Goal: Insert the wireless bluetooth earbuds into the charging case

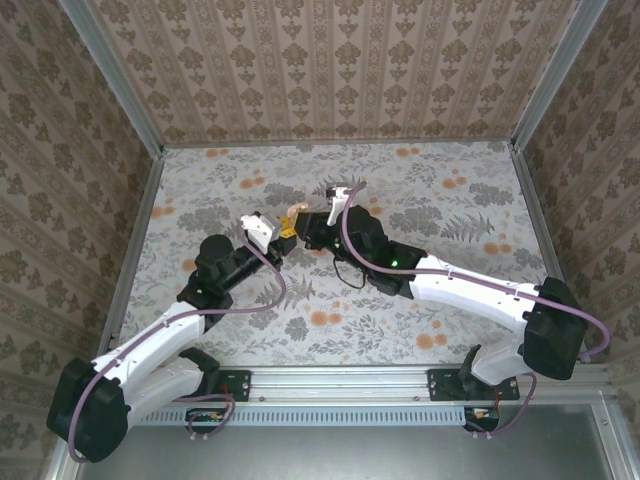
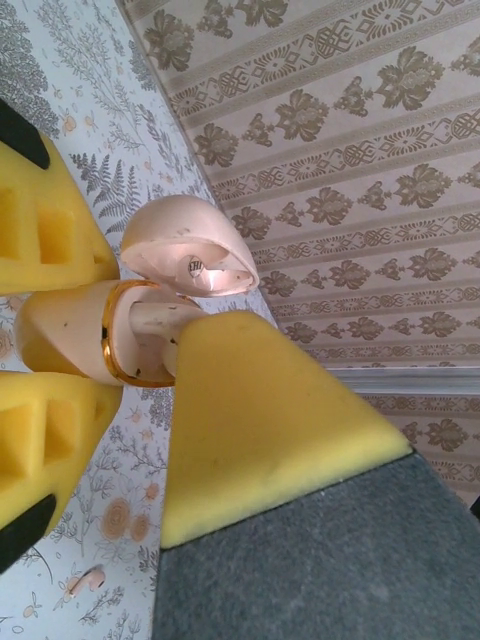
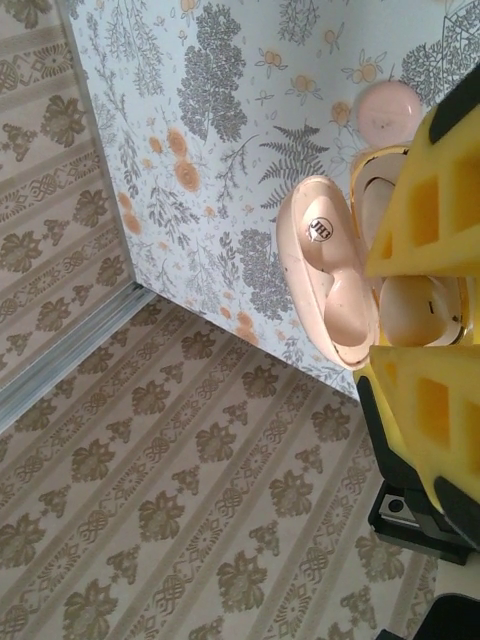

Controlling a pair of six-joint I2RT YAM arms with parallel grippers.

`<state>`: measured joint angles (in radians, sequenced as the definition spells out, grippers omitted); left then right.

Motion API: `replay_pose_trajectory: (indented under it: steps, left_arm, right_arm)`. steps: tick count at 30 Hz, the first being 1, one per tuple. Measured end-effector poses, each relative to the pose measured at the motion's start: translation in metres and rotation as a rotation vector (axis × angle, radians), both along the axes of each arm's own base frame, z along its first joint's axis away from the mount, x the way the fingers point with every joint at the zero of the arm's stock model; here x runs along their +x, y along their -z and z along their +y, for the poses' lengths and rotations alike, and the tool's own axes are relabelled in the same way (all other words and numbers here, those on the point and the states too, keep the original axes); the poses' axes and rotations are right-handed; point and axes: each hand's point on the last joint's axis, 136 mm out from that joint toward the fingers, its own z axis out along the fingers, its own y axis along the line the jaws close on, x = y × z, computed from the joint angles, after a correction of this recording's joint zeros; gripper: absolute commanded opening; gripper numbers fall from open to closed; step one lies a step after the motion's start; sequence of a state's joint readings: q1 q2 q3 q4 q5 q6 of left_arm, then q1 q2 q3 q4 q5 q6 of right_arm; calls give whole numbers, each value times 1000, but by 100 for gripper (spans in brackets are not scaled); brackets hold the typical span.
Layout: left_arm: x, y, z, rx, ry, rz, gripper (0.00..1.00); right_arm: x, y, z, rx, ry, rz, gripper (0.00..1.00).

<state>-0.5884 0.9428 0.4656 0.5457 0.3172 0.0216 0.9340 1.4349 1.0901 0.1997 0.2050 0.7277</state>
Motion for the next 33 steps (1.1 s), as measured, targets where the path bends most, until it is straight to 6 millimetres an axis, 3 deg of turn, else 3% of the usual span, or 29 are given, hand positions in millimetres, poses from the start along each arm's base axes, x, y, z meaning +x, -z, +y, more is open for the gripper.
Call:
replay_pose_trajectory:
  steps: [4, 10, 15, 19, 23, 27, 30, 33]
  left_arm:
    - [1, 0, 1, 0, -7, -1, 0]
    - [0, 0, 0, 0, -1, 0, 0]
    - [-3, -6, 1, -11, 5, -16, 0]
    - [-10, -8, -2, -15, 47, -16, 0]
    - [-20, -9, -8, -11, 129, 6, 0]
    - [-30, -19, -13, -37, 231, 18, 0]
    - [-37, -23, -20, -58, 312, 51, 0]
    - [-41, -26, -29, -76, 388, 91, 0]
  right_arm:
    - [0, -3, 4, -17, -19, 7, 38]
    - [-4, -4, 1, -62, -28, 31, 47]
    - [-9, -12, -21, -100, -8, 56, 49]
    - [-5, -35, -45, -77, 13, 50, 49]
    - [11, -58, -77, -34, 34, 48, 45]
    - [27, -62, -100, 7, 25, 90, 36]
    - [32, -50, -94, 46, -45, 163, 30]
    - [31, -28, -67, 87, -173, 262, 23]
